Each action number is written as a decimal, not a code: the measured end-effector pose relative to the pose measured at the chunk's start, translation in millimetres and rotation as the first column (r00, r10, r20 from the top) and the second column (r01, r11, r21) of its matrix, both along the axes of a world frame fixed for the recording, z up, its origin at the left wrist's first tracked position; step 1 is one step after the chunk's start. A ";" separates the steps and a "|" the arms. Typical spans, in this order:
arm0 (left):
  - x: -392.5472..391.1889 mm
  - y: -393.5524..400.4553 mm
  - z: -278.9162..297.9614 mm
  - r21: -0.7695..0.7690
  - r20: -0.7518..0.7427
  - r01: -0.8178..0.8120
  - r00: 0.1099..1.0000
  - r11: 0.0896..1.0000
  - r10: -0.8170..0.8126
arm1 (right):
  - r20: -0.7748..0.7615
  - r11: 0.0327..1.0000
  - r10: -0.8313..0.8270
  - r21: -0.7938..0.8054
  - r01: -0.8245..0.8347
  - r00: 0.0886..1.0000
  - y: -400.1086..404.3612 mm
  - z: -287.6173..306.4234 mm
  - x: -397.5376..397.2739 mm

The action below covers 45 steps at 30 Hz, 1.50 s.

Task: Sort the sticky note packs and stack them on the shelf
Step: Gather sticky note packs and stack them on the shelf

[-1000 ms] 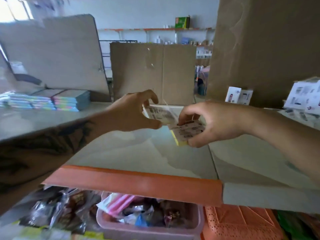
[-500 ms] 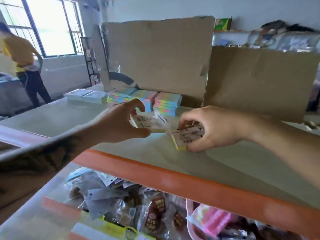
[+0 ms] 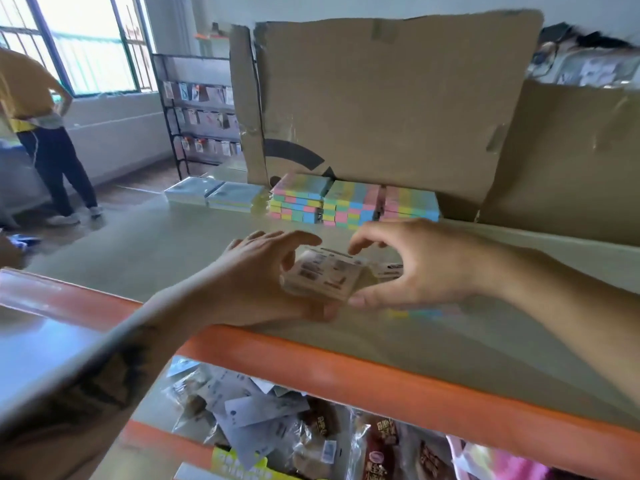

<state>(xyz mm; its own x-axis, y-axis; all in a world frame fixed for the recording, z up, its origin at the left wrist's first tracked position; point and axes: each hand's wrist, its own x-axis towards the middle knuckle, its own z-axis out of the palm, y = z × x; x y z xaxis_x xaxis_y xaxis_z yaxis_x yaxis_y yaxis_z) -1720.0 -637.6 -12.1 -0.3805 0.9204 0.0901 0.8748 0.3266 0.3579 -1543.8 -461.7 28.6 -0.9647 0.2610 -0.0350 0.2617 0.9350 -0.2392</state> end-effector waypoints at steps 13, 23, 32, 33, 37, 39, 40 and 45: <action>-4.4 -2.1 -8.9 0.241 0.119 0.046 0.990 0.969 -0.077 | -0.311 0.975 0.026 -0.202 -0.093 0.950 4.6 -29.0 -2.4; 3.1 0.2 -9.2 0.397 0.188 0.059 0.972 0.916 -0.144 | -0.475 0.963 -0.023 -0.248 -0.109 0.880 -8.9 -23.6 3.9; 5.2 0.4 -3.3 0.578 0.331 -0.080 0.933 0.812 -0.144 | -0.626 0.867 -0.205 -0.473 -0.157 0.753 -16.9 -22.3 -0.8; 7.3 -0.7 -2.1 0.604 0.320 -0.087 0.937 0.792 -0.142 | -0.635 0.861 -0.225 -0.485 -0.154 0.739 -18.4 -22.0 -1.2; 14.4 -3.8 0.3 0.643 0.264 -0.098 0.959 0.760 -0.100 | -0.629 0.819 -0.264 -0.547 -0.175 0.731 -25.5 -23.6 -3.6; 20.4 -5.3 2.1 0.596 0.236 -0.102 0.970 0.797 -0.052 | -0.643 0.812 -0.253 -0.548 -0.202 0.723 -29.4 -26.5 -5.5; 24.7 -5.9 2.5 0.566 0.219 -0.105 0.975 0.817 -0.026 | -0.652 0.823 -0.244 -0.531 -0.203 0.718 -30.8 -28.6 -6.7; 42.6 -3.3 -3.6 0.540 0.146 -0.156 0.985 0.827 0.091 | -0.626 0.825 -0.255 -0.539 -0.172 0.737 -41.6 -24.5 -10.6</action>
<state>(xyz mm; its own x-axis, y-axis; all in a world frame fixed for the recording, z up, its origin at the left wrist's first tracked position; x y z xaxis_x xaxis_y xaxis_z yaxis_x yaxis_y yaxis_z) -1677.4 -640.9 -15.7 -0.5248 0.6771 0.5159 0.7853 0.1513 0.6003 -1554.4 -503.3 4.1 -0.7788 0.4435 0.4436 -0.1247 0.5836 -0.8024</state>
